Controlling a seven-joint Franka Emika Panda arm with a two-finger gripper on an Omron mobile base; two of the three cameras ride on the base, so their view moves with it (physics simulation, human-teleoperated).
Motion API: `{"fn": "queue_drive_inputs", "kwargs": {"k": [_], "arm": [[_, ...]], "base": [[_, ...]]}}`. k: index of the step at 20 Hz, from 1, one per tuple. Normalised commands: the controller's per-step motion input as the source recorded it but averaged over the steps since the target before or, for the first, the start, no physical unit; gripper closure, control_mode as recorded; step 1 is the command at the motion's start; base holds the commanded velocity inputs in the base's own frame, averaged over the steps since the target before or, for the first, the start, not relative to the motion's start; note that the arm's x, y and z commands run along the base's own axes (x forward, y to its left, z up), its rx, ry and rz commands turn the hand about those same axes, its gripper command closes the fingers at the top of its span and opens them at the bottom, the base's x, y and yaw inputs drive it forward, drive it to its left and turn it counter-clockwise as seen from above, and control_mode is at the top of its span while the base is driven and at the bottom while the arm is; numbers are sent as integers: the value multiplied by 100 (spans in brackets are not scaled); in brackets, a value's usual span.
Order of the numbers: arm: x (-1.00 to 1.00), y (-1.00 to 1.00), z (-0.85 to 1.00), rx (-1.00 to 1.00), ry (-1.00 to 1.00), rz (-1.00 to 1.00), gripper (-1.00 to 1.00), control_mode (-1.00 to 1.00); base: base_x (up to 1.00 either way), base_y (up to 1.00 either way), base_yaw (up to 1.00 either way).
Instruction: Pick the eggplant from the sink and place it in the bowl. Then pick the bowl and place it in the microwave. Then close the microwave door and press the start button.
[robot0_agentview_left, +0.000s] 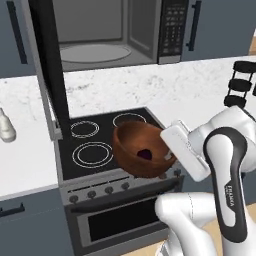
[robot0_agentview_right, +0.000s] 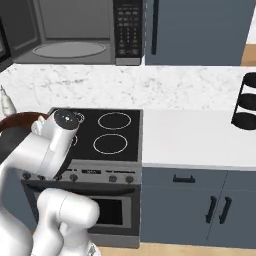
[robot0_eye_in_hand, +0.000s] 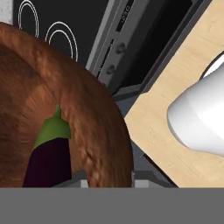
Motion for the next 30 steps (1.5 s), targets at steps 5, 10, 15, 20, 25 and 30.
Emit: {"fn": "queue_drive_inputs", "kwargs": {"k": [5, 10, 15, 20, 25, 30], "arm": [[0, 0, 0, 0, 0, 0, 100, 100], [0, 0, 0, 0, 0, 0, 100, 100], [0, 0, 0, 0, 0, 0, 100, 100], [0, 0, 0, 0, 0, 0, 100, 100], [0, 0, 0, 0, 0, 0, 100, 100], [0, 0, 0, 0, 0, 0, 100, 100]], "base": [[71, -5, 10], [54, -1, 13], [27, -1, 17], [45, 0, 19], [44, 0, 14], [4, 0, 2]]}}
